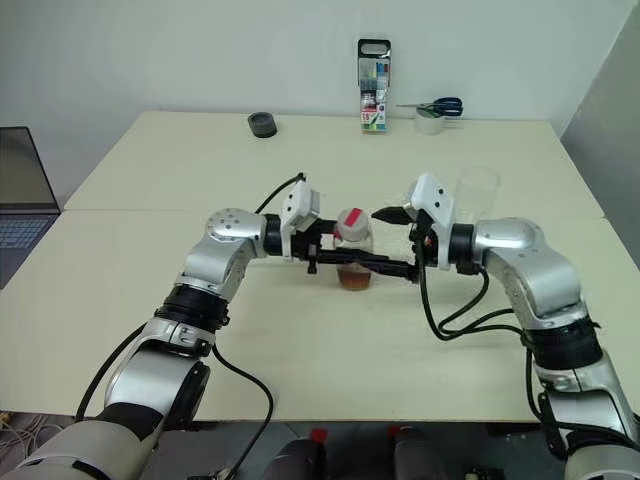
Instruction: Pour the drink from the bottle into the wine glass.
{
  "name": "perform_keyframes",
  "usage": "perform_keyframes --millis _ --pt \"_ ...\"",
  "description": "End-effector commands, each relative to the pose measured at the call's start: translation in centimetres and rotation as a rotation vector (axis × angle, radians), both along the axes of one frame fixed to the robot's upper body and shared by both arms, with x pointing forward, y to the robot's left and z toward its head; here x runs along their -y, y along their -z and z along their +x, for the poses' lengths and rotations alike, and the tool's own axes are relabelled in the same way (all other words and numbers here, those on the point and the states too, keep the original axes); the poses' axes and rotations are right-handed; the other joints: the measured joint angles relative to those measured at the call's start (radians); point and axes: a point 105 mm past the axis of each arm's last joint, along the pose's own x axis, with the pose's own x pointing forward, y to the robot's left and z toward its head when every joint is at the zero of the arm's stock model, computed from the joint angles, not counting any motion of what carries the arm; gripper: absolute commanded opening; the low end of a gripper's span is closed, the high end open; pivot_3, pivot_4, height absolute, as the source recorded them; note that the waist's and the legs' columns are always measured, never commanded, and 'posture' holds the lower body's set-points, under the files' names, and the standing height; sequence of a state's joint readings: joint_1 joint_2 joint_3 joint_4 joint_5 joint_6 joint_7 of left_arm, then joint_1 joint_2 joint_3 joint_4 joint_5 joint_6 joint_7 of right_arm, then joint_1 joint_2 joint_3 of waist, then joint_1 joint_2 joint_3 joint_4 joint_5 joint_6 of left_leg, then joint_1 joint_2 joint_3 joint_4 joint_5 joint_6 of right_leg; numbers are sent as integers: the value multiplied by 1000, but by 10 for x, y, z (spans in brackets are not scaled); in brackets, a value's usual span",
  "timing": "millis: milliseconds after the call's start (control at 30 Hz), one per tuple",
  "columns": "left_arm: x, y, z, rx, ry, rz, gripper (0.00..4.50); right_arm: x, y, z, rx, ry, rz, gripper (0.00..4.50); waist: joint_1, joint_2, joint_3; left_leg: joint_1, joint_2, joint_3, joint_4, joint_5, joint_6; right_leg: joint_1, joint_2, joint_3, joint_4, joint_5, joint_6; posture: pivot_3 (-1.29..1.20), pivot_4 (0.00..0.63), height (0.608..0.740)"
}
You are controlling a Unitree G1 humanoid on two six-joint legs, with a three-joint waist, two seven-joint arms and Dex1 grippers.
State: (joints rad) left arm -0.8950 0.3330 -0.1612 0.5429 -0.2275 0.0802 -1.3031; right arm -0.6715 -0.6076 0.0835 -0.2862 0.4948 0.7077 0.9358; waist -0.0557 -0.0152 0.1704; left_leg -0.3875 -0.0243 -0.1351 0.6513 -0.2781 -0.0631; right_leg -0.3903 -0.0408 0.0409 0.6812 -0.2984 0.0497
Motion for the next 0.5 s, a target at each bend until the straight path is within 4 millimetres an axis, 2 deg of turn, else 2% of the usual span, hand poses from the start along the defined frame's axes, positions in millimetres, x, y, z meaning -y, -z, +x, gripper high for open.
perform_keyframes --millis 33,100,267,500 --pt "4 -13 -3 47 22 -40 1850 -2 -11 -14 45 14 30 4500 1 0 0 0 0 0 0 0 0 0 0 0 0 0 0 0 150 740" --pt "6 -14 -3 46 25 -46 1850 -7 -9 -14 86 58 28 4500 0 0 0 0 -1 0 0 0 0 0 0 0 0 0 0 0 150 740" --pt "9 -14 -3 39 42 -47 1850 -14 -15 4 175 205 89 4500 -3 0 0 0 0 1 1 0 0 0 1 0 1 0 0 0 150 740" --pt "10 -15 -4 39 55 -43 1850 -13 -19 13 200 265 114 4500 -2 0 0 0 -1 1 2 0 0 0 1 0 1 0 0 0 150 740"
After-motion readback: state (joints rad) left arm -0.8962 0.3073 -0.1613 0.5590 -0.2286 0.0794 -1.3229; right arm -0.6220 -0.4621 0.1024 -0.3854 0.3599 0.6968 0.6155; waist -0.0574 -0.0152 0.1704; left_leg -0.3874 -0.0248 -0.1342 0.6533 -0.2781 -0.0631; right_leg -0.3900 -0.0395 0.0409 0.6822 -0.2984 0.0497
